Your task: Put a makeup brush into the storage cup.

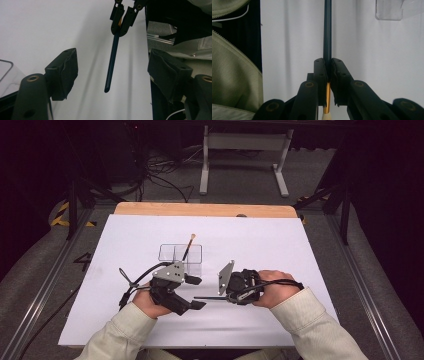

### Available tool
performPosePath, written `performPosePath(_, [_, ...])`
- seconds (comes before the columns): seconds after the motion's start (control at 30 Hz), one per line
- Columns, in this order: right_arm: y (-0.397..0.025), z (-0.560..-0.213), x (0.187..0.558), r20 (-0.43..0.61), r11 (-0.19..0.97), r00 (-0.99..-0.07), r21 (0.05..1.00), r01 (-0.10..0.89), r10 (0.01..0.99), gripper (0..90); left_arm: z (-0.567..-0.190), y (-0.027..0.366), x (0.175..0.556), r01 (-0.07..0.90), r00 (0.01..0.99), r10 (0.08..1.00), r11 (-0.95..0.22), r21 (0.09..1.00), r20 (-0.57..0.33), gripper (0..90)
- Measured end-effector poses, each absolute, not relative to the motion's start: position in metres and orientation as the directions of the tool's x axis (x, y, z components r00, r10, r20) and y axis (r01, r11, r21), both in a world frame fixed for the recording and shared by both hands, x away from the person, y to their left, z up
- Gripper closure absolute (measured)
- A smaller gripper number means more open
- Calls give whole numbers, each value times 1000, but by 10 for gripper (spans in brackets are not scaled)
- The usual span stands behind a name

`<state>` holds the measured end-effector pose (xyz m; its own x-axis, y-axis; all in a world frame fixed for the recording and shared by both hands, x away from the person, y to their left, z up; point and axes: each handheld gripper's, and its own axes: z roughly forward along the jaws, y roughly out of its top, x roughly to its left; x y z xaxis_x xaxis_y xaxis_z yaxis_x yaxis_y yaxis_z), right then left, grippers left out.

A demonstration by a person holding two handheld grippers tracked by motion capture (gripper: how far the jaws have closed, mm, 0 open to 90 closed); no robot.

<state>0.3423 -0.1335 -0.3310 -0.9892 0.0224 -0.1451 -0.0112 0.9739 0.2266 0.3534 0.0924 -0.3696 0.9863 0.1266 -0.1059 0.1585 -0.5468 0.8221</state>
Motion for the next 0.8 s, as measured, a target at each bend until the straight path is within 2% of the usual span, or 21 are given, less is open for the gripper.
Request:
performPosePath(0.2, [-132,-330,343,-146,973,-989,230,-14,20,832,-373,91,356,165,986,107,-556,815,-127,416])
performPosePath(0.3, [-132,-330,343,-148,973,-989,229,-17,18,832,-375,89,356,157,988,96,-577,801,-124,461])
performPosePath(0.8, [-129,-329,342,-155,971,-988,236,-33,4,832,-384,81,358,158,987,83,-636,756,-137,556])
